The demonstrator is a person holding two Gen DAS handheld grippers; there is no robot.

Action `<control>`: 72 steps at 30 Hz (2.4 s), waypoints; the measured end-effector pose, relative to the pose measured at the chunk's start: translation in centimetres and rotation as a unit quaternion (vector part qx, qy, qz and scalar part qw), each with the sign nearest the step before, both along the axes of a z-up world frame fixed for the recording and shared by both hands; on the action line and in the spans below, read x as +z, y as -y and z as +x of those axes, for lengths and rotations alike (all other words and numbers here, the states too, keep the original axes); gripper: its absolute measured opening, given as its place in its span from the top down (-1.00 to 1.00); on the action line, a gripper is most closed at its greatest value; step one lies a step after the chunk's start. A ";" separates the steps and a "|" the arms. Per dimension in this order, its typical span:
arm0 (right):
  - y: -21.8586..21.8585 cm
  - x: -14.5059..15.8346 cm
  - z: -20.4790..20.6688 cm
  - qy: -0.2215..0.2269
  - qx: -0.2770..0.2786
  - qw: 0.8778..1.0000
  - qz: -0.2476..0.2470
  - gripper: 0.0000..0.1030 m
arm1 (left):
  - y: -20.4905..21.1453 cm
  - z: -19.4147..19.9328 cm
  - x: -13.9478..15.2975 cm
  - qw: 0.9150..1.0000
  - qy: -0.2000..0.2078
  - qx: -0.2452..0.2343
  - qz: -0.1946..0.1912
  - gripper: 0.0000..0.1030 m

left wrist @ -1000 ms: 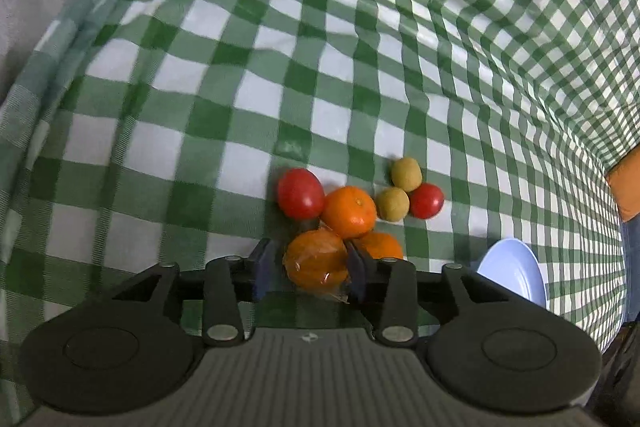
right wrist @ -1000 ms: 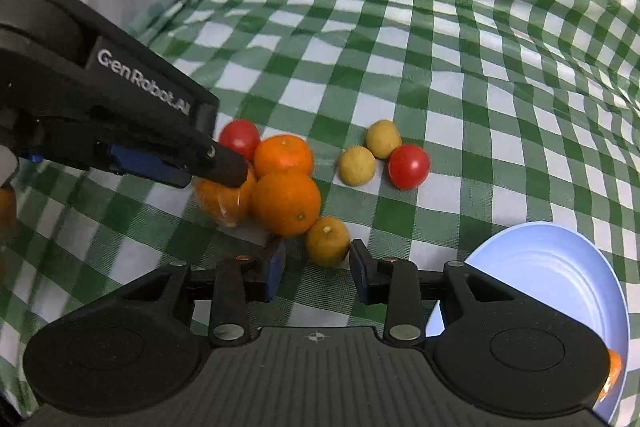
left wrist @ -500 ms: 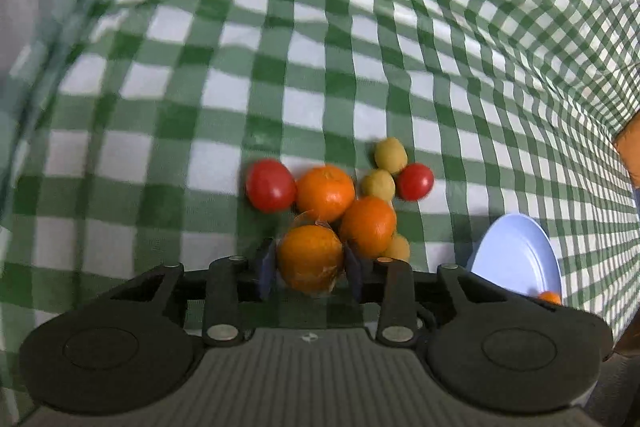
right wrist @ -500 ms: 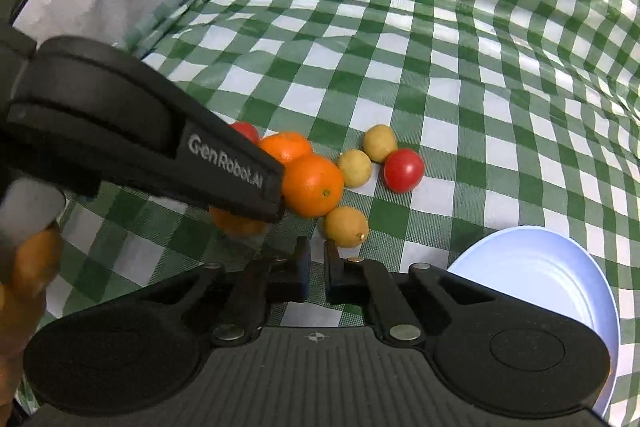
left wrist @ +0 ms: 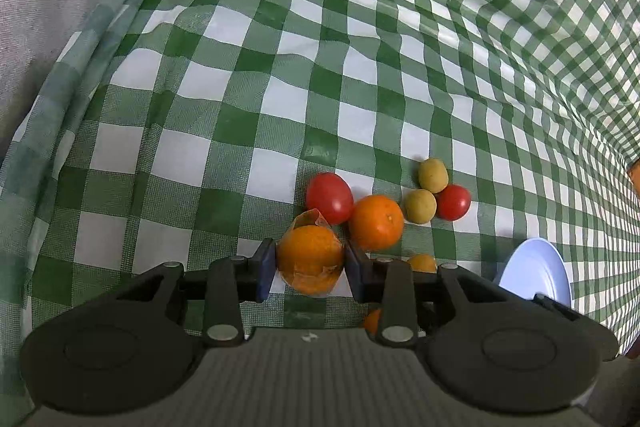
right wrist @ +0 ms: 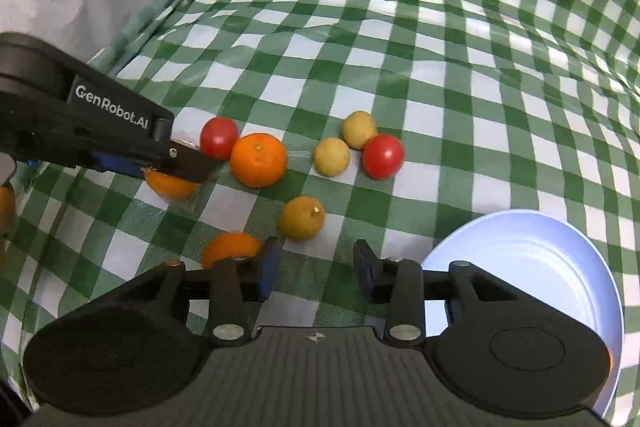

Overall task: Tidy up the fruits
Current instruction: 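Hold the orange in the left tool while the right grasps a yellow fruit, then carry both fruits over the blue plate and open both tools to release them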

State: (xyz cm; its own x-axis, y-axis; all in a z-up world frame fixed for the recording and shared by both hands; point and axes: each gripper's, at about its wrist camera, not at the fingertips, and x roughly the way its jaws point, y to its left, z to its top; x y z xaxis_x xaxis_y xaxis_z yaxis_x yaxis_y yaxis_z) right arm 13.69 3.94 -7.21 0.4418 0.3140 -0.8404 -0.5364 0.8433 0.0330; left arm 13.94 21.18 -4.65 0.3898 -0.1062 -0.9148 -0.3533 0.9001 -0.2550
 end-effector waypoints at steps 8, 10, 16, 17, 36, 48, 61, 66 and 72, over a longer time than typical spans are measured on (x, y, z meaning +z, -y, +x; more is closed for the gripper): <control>-1.1 -0.4 0.9 0.007 -0.010 1.000 0.013 0.20 | 0.2 -0.5 -0.2 1.000 -0.005 -0.007 0.004 0.21; -1.4 -0.6 1.2 0.004 -0.009 1.000 0.012 0.23 | 0.2 -0.5 -0.2 1.000 -0.006 -0.010 0.004 0.21; -1.6 -0.8 1.1 0.004 0.000 1.000 0.010 0.46 | 0.6 -0.3 -0.1 1.000 -0.005 -0.018 0.009 0.22; -1.5 -0.6 1.0 0.006 0.000 1.000 0.014 0.46 | 0.6 -0.2 0.0 1.000 -0.004 -0.020 0.011 0.21; 1.9 4.7 -0.1 0.079 -0.030 0.994 0.074 0.46 | 3.0 0.2 1.9 0.995 0.040 -0.056 0.076 0.22; 6.4 6.6 -1.2 0.102 -0.043 0.991 0.079 0.46 | 6.4 0.6 2.5 0.988 0.055 -0.096 0.105 0.21; 11.6 6.7 -1.0 0.112 -0.074 0.988 0.074 0.46 | 11.1 0.5 3.0 0.976 0.088 -0.148 0.130 0.21; 13.4 6.3 -0.7 0.119 -0.088 0.988 0.050 0.46 | 13.7 0.5 3.5 0.969 0.116 -0.176 0.129 0.21; 15.9 6.1 -0.2 0.118 -0.106 0.987 0.039 0.46 | 16.9 0.4 4.1 0.957 0.149 -0.214 0.128 0.21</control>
State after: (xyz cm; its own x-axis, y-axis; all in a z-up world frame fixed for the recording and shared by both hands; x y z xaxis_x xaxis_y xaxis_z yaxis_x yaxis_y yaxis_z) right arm 13.49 -11.93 -1.14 0.6853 0.2533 -0.6827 -0.3488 0.9372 -0.0025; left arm 14.30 4.29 -0.56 0.6078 -0.1020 -0.7875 0.1159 0.9925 -0.0391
